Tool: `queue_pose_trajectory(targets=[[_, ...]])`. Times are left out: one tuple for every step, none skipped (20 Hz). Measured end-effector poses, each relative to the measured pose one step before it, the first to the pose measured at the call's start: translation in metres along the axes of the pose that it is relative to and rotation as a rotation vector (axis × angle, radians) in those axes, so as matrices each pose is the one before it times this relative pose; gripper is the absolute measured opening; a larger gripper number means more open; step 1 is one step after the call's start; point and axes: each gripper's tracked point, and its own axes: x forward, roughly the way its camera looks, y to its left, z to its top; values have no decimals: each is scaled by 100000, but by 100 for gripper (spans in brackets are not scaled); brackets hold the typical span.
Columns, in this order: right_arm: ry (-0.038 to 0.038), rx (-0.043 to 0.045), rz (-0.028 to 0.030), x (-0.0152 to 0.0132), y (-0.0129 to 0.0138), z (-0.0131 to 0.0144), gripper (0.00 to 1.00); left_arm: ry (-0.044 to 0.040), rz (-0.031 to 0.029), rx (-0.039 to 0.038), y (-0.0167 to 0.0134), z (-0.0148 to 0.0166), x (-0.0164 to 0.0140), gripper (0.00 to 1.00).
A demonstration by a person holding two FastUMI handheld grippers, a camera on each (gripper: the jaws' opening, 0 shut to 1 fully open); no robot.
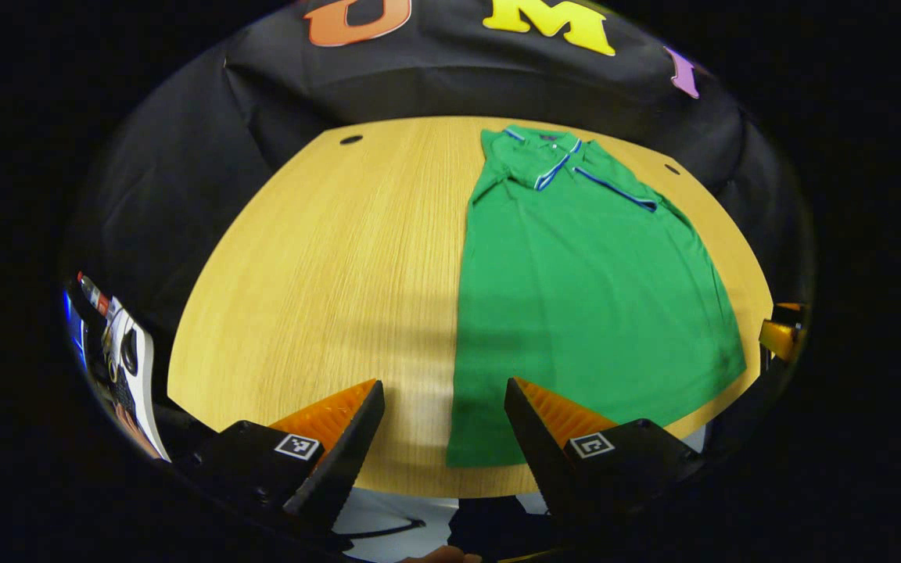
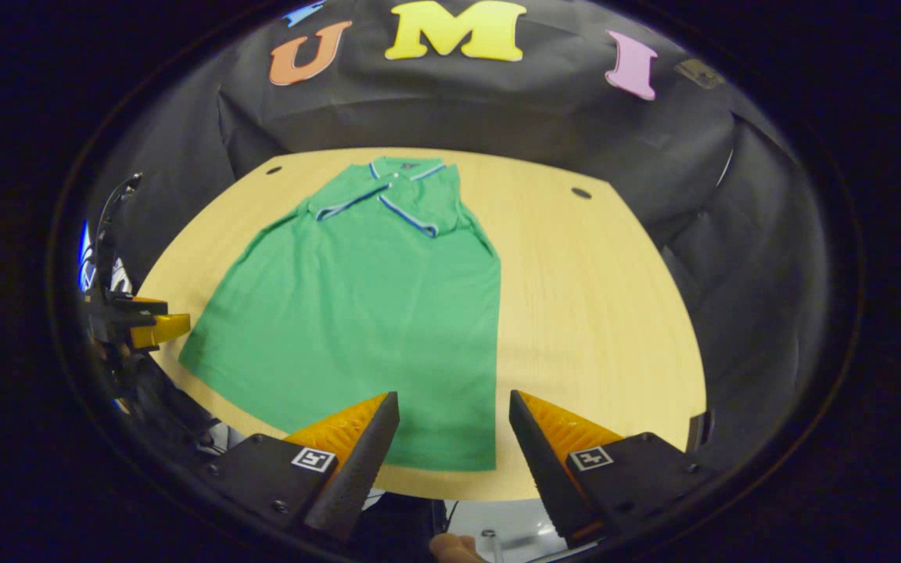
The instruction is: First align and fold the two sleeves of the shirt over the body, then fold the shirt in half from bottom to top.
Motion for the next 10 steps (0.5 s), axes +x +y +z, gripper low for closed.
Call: queue_pose_trajectory(targets=[[3663,829,-539,499,-253,-1088,92,3251,-585,-777,-148,-766,-24,100],[2996,1054,-947,368,-441,-744,92,2992,965,-176,44,-680,-281,100],[2736,1449,-250,432,-258,-612,91,1591,-18,361,-181,-426,-343,100],[2673,1670,-557,248,-308,-481,91,1948,-1104,518,-436,-419,-346,100],[2151,1404,-226,405,-190,-250,91,2325,-981,612,-486,-441,-346,99],[2228,1535,-608,244,-291,-344,91,2239,-1590,1012,-506,-404,308,99],[1945,1285,-132,176,-139,-286,91,2090,-1146,892,-527,-123,439,98],[1995,475,-338,189,-109,-307,91,2740,-1031,114,-193,-1008,-564,97],[1682,-272,-1401,232,-356,-213,92,2911,-404,-771,-453,-445,144,95],[1751,-392,-686,186,-186,-195,93,3892,138,-1105,65,-568,219,93]])
